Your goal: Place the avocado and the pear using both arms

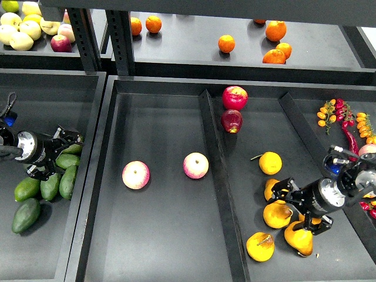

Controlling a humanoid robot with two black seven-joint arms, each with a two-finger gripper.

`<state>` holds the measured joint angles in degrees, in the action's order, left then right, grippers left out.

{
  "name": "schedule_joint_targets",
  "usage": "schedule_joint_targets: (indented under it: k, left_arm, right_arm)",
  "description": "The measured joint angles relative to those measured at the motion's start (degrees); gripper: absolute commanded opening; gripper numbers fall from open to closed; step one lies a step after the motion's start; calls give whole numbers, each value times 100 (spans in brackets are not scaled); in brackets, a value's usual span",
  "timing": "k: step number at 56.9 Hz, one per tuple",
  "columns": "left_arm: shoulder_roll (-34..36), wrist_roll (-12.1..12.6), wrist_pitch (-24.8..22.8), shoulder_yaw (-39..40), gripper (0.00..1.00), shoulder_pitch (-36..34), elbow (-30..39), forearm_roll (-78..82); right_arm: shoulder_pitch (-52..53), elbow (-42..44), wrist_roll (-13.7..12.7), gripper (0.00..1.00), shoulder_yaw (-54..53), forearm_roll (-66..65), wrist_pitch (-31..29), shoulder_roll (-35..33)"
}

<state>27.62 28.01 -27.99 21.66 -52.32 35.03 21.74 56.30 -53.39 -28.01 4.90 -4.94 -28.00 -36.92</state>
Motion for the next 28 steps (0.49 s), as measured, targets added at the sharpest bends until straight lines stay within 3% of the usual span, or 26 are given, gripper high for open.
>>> schedule_joint_targets:
  k: [19,28]
  left_arm:
    - [-105,0,-2,1529,100,114,-253,-1126]
    - [-328,0,-2,2395,100,272,-277,-1325]
  right_arm:
    - [-412,921,1,100,-2201,901,0,-170]
    - [-512,1485,1,100,-2681,1544,0,-34]
